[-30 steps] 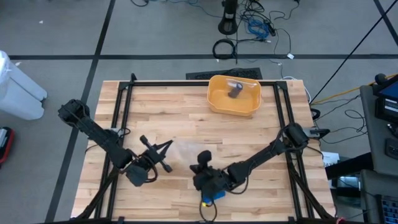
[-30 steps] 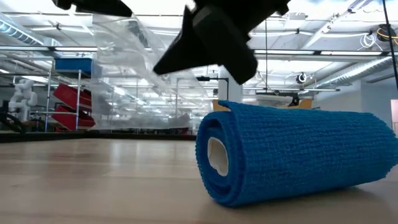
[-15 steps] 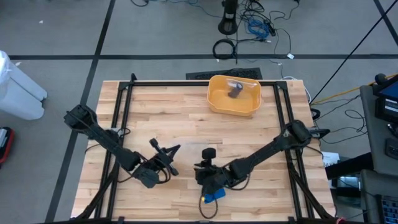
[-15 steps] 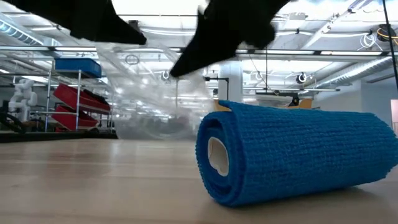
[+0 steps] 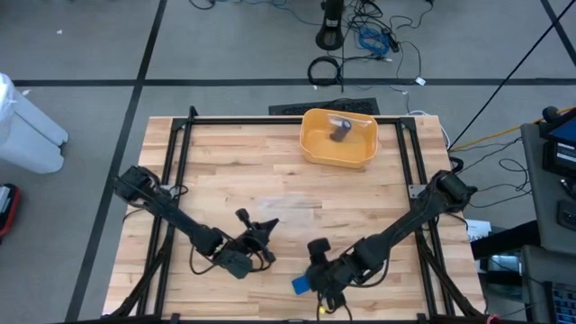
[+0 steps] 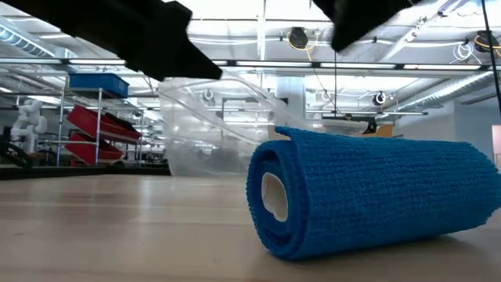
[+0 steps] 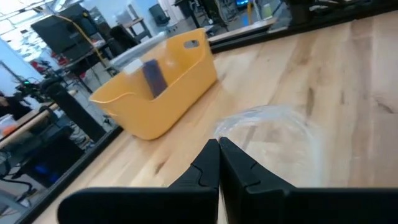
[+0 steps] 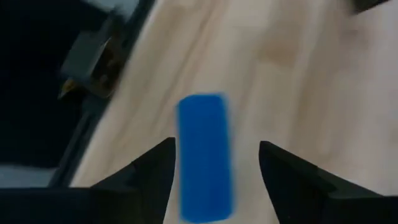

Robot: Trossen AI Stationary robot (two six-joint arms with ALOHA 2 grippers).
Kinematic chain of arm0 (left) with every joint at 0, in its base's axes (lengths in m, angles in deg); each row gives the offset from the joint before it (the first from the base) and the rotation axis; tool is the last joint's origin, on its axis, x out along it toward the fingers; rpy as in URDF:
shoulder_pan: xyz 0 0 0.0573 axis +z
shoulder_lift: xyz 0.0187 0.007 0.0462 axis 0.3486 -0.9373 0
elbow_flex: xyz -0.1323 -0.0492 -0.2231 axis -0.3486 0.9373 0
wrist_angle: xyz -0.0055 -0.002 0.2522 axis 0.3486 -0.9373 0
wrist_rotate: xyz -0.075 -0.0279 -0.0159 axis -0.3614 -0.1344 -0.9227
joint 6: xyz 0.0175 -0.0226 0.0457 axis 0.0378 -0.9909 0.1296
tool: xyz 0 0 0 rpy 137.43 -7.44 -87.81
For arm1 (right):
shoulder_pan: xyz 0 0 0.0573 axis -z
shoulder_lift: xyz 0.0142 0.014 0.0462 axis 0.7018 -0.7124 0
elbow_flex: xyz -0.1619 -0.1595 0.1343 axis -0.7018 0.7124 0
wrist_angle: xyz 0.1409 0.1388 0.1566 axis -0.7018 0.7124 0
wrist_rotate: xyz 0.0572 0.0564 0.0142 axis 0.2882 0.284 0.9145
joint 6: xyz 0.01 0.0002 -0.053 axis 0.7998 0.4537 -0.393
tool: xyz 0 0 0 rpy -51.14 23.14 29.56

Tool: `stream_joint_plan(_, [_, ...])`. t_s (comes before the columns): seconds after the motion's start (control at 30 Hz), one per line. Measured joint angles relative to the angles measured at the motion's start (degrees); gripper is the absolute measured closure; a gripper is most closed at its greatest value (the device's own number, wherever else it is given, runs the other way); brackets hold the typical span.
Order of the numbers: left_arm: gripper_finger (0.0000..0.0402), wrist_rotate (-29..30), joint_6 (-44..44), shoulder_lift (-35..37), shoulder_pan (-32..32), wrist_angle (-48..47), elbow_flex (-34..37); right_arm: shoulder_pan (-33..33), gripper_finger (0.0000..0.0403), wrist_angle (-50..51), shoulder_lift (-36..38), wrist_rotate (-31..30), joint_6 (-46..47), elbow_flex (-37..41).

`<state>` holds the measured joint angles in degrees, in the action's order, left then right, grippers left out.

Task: Roll bandage
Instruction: Put the blue bandage into the transparent zip bag

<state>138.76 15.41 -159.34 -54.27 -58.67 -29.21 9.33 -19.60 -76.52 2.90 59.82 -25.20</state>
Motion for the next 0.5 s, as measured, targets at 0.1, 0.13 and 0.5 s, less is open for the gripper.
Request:
stream_joint_plan(0.1, [0.0401, -1.99, 0.0, -1.89, 0.72, -0.08, -1.82, -0.7, 0.0177, 0.62, -1.75, 4.72, -0.15, 0.04])
stream_joint_plan(0.13, [0.0401, -2.52, -0.01, -2.38, 0.9, -0.07, -2.28, -1.01, 0.0174, 0.51, -2.16, 5.43, -0.31, 0.04])
stream_joint_plan(0.5, [0.0402, -5.32, -3.43, -4.12, 2.48, -1.27, -3.26, -1.24, 0.0147, 0.06, -7.47, 0.32, 0.93, 0.02])
